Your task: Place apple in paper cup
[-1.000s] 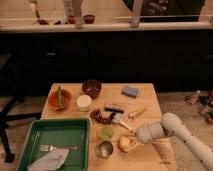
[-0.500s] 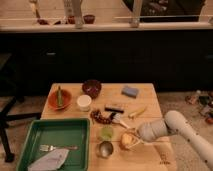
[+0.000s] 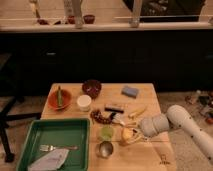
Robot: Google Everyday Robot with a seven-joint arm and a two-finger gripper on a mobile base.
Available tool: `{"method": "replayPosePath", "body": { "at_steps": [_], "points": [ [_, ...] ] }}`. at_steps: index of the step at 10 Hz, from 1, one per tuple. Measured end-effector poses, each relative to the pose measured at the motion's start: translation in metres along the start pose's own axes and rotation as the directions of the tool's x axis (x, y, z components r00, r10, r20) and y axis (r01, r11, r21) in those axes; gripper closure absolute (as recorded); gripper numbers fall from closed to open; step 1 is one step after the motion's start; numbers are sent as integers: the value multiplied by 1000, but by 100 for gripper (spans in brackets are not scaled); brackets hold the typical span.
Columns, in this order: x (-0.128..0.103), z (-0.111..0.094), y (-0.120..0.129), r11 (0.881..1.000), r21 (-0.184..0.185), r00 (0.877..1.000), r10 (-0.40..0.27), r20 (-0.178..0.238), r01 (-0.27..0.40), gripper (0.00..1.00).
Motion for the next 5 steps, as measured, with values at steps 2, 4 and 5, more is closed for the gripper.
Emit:
{"method": "replayPosePath", "body": {
  "at_steps": [2,4,5],
  "points": [
    [-15,-3,-6,1000,9,1000,-26,-2,26,87],
    [-33,1,-12,998,8,998,-57,1,57,87],
    [-44,6,-15,997,6,997,-71,2,71,87]
  ]
}}
